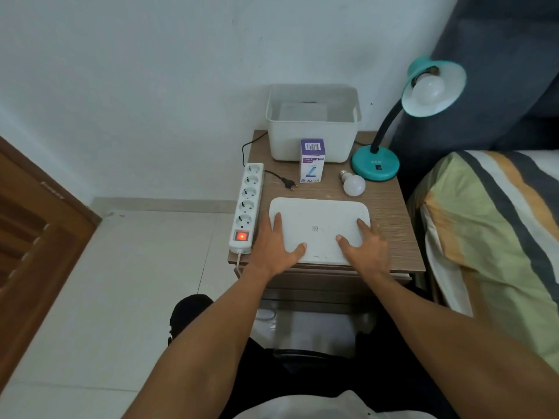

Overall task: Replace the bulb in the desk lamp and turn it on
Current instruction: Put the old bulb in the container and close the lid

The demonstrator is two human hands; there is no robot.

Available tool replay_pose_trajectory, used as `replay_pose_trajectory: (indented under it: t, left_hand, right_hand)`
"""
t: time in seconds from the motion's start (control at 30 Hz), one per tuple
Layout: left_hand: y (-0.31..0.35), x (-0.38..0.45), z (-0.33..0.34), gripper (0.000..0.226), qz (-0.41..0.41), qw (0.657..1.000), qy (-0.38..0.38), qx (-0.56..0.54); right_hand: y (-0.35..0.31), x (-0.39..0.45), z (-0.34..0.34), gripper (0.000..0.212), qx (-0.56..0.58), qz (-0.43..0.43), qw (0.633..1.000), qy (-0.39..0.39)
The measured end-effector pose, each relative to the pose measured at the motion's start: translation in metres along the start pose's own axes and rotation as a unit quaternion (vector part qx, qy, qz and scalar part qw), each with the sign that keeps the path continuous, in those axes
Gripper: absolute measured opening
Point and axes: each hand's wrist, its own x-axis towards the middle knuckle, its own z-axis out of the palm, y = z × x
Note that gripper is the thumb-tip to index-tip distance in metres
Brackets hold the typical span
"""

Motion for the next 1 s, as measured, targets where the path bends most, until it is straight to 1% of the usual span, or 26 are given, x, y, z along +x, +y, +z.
replay_pose_trajectory:
  t: [0.1, 0.33, 0.4, 0.5, 0.67, 0.8, 0.9, 1.0]
  left_hand:
    - [0.002, 0.000, 0.004, 0.109, 0.005, 0.999, 0.006, 0.033]
    - [0.005, 0.002, 0.014, 0.106, 0.003, 0.998, 0.031, 0.062]
    - [0.009, 0.003, 0.013, 0.106, 0.013, 0.997, 0.040, 0.066]
    - [0.018, 0.017, 0.004, 0.102, 0.041, 0.995, 0.072, 0.064]
    - [0.039, 0.069, -0.027, 0.092, 0.069, 0.984, 0.164, 0.015]
    - [0.045, 0.127, -0.064, 0.083, 0.083, 0.971, 0.225, -0.016]
    - [0.046, 0.171, -0.091, 0.081, 0.090, 0.965, 0.245, -0.024]
    - [0.047, 0.209, -0.114, 0.091, 0.075, 0.969, 0.236, -0.027]
  right_hand:
    - [0.000, 0.001, 0.004, 0.075, -0.022, -0.010, 1.000, 0.001]
    - [0.000, 0.003, 0.001, 0.074, -0.061, -0.023, 0.998, 0.001]
    - [-0.002, 0.011, -0.005, 0.070, -0.071, -0.034, 0.997, 0.007]
    - [-0.012, 0.030, -0.017, 0.059, -0.063, -0.071, 0.994, 0.045]
    - [-0.046, 0.076, -0.039, 0.048, -0.034, -0.083, 0.993, 0.081]
    - [-0.064, 0.121, -0.043, 0.049, -0.035, -0.084, 0.994, 0.066]
    - [-0.072, 0.149, -0.040, 0.055, -0.025, -0.069, 0.997, 0.040]
    - [-0.077, 0.170, -0.031, 0.056, -0.029, -0.064, 0.997, 0.015]
